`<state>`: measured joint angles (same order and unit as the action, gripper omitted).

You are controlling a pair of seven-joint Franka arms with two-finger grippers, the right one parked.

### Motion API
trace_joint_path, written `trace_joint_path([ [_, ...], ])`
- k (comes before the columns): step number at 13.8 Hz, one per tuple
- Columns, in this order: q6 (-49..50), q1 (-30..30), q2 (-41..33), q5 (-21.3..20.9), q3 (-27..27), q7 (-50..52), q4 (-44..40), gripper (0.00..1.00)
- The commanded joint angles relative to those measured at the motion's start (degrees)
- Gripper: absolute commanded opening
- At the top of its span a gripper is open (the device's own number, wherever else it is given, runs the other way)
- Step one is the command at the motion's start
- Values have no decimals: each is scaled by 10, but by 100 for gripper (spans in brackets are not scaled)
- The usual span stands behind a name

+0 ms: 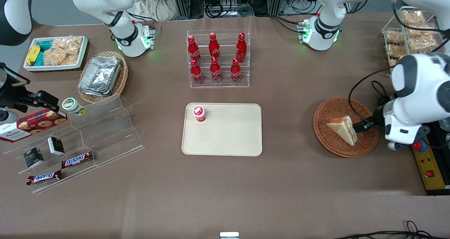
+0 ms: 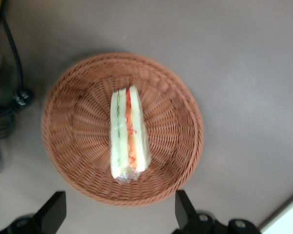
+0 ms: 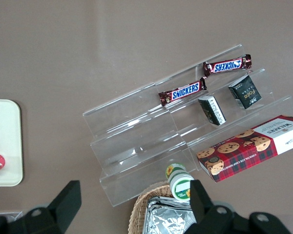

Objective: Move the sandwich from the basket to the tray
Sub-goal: 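Move the left gripper over the sandwich in the wicker basket, then lower the open left gripper around the sandwich and close it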

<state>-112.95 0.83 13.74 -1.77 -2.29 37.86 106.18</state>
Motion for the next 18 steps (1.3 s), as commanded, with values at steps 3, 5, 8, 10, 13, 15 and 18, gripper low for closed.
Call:
trace_joint_path([
  [3, -71, 3, 16, -28, -4, 149, 66, 100],
  [5, -101, 10, 27, -70, 1, 175, 94, 100],
  [8, -140, 9, 46, -74, 18, 207, 113, 100],
  [10, -141, 9, 52, -75, 18, 212, 114, 100],
  [13, -142, 8, 63, -75, 18, 214, 112, 100],
  [15, -136, 8, 58, -74, 17, 225, 100, 100],
  [18, -109, 3, 56, -74, 14, 238, 79, 100],
])
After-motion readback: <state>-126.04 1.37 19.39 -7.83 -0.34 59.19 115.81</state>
